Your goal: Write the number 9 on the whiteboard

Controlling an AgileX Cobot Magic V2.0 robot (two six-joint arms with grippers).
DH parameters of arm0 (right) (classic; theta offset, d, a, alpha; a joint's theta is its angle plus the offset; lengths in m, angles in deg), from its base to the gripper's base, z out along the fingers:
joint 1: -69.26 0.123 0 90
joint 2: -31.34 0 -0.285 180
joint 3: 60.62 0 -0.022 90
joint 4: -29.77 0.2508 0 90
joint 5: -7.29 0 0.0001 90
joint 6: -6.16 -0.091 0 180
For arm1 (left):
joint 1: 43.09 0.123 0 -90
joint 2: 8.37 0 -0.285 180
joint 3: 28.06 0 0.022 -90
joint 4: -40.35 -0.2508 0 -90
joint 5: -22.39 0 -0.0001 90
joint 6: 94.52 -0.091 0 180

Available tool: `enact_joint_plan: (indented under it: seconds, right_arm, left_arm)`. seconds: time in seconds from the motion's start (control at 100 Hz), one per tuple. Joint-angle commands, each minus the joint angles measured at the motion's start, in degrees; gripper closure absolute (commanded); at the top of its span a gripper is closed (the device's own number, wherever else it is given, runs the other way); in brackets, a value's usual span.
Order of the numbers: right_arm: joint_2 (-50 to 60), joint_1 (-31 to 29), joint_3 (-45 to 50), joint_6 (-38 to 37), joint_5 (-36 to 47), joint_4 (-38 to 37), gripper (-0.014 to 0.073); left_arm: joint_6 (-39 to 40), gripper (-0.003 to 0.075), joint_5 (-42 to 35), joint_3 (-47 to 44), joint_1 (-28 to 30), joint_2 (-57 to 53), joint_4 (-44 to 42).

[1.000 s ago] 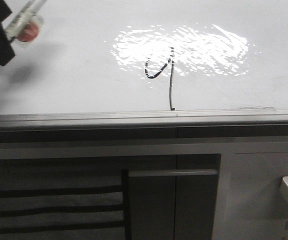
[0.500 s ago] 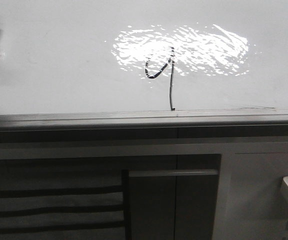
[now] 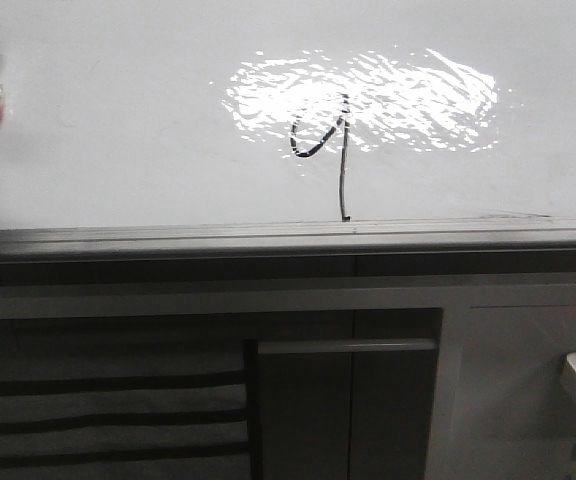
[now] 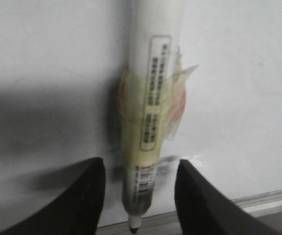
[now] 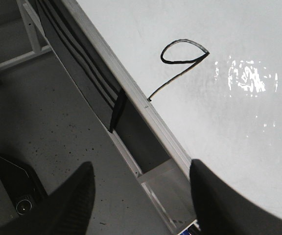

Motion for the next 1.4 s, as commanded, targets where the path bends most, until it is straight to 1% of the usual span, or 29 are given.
enact_joint_plan:
  seconds: [0.0, 0.04, 0.11, 0.19, 0.27, 0.29, 0.36, 0.44, 0.56, 0.66, 0.71, 0.77, 0.82, 0.89, 0.91, 0.97, 1.03, 1.16, 1.39]
  right_arm:
    - [0.5, -0.5, -1.4, -0.2, 2.4, -0.9, 0.0219]
    - [0.5, -0.5, -1.6, -2.5, 2.3, -2.8, 0.0219]
    - [1.1, -0.5, -2.1, -10.5, 2.1, -7.8, 0.0219]
    - [2.5, -0.5, -2.1, -22.8, 1.5, -14.2, 0.0219]
    - [4.2, -0.6, -1.7, -33.9, -1.8, -20.3, 0.0225]
    - [5.3, -0.7, -1.2, -38.3, -2.8, -21.9, 0.0234]
    - [7.5, -1.3, 0.8, -42.5, -3.7, -23.7, 0.0263]
    - [11.7, -1.9, 4.8, -45.7, -1.2, -24.4, 0.0299]
    - [19.7, -1.9, 12.5, -48.9, 4.8, -24.4, 0.0336]
    - [25.4, -1.9, 18.9, -48.9, 10.4, -24.1, 0.0365]
    - [27.8, -1.9, 21.3, -48.9, 12.9, -23.7, 0.0398]
    - [30.4, -1.9, 23.3, -48.9, 15.0, -23.5, 0.0459]
    - [31.8, -1.9, 24.6, -48.9, 16.0, -23.5, 0.0542]
    - [32.9, -1.9, 25.4, -48.9, 16.3, -23.5, 0.0647]
    - [33.1, -1.9, 25.5, -48.9, 16.3, -23.5, 0.0665]
    - [33.1, -1.9, 25.9, -48.9, 15.8, -23.5, 0.0666]
    - [33.1, -1.9, 26.2, -48.9, 14.7, -23.7, 0.0666]
    - [33.1, -1.9, 26.2, -48.9, 12.5, -23.7, 0.0666]
    - [33.1, -1.9, 26.2, -48.9, 12.5, -23.7, 0.0666]
  left_arm:
    - [0.7, 0.0333, -2.6, 1.7, 0.2, -1.7, -0.8]
    - [0.5, 0.0334, -1.3, 2.3, 0.2, -2.4, -2.5]
    - [0.5, 0.0334, 3.1, 4.0, 0.2, -4.3, -5.0]
    - [0.2, 0.0334, 7.1, 5.7, 0.2, -7.9, -6.0]
    - [-0.9, 0.0334, 8.8, 5.8, 0.2, -13.1, -6.3]
    - [-1.5, 0.0334, 9.5, 5.6, 0.2, -14.5, -6.3]
    - [-2.5, 0.0334, 10.7, 4.7, 0.2, -18.7, -6.3]
    - [-2.9, 0.0334, 10.2, 1.7, 0.2, -24.6, -6.3]
    - [-2.9, 0.0334, 4.9, -6.0, 0.2, -33.1, -6.3]
    - [-2.9, 0.0337, -1.6, -12.2, 0.2, -38.9, -6.9]
    - [-2.9, 0.0359, -4.6, -14.8, 0.2, -40.9, -7.5]
    - [-2.9, 0.0421, -7.5, -17.3, 0.2, -42.6, -7.5]
    - [-2.9, 0.0486, -8.8, -18.6, 0.2, -43.1, -7.5]
    - [-2.9, 0.0584, -9.1, -19.4, 0.2, -43.1, -7.5]
    - [-2.9, 0.0612, -9.0, -19.4, 0.2, -43.1, -7.5]
    - [-2.9, 0.0687, -8.3, -19.4, 0.2, -43.1, -7.5]
    - [-2.9, 0.0741, -8.3, -19.4, 0.2, -43.1, -7.5]
    - [-2.9, 0.0741, -8.3, -19.4, 0.2, -43.1, -7.5]
    - [-2.9, 0.0741, -8.4, -19.4, 0.2, -43.1, -7.5]
